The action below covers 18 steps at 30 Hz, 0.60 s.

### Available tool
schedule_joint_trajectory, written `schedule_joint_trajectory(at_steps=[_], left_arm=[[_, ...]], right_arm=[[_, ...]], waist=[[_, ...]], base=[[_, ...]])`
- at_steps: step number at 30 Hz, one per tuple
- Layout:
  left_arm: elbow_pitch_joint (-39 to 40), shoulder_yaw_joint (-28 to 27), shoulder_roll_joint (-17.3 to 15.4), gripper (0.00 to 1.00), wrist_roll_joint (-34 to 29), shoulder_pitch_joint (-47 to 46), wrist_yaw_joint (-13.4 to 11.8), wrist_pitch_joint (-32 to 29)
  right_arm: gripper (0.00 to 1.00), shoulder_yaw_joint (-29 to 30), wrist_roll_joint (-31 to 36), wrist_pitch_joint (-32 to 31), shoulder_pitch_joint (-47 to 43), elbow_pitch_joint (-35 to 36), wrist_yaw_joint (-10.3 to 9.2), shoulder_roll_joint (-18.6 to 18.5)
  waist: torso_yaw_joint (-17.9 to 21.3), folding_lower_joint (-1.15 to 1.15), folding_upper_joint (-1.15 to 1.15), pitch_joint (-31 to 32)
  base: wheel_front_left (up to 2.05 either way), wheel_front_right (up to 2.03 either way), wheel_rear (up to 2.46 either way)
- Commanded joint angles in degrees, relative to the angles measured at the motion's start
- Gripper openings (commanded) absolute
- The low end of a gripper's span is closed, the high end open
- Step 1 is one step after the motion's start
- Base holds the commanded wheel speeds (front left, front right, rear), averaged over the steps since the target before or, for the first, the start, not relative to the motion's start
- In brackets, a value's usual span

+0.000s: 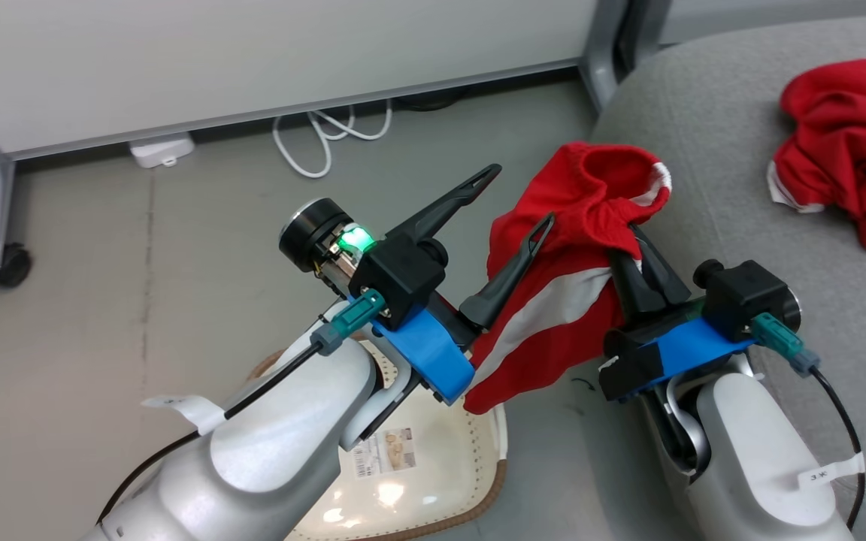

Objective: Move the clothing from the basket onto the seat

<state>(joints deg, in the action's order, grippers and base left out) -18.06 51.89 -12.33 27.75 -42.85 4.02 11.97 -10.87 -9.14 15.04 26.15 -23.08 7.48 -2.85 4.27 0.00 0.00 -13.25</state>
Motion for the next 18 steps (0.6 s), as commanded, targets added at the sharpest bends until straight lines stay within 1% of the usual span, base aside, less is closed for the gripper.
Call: schedule_joint_trajectory(at_steps=[1, 8, 18], left_arm=[[0.20, 0.05, -0.22, 1.00, -0.09, -0.19, -0.14, 0.08], [0.22, 1.50, 0.21, 1.00, -0.55, -0.66, 0.30, 0.00], [-0.09, 3.11, 0.87, 1.00, -1.10, -1.50, 0.37, -0.05]], right_arm=[[0.00, 0.22, 0.23, 0.21, -0.67, 0.55, 0.03, -0.07], [0.00, 3.30, 0.56, 0.21, -2.62, 3.15, 0.03, -0.07], [0.00, 7.43, 0.34, 0.21, -5.20, 5.88, 0.03, -0.06]], waist=[[1.83, 0.00, 0.00, -0.78], [5.48, 0.00, 0.00, -1.71], [9.30, 0.00, 0.00, -3.35]], base=[[0.00, 0.00, 0.00], [0.00, 0.00, 0.00], [0.00, 0.00, 0.00]])
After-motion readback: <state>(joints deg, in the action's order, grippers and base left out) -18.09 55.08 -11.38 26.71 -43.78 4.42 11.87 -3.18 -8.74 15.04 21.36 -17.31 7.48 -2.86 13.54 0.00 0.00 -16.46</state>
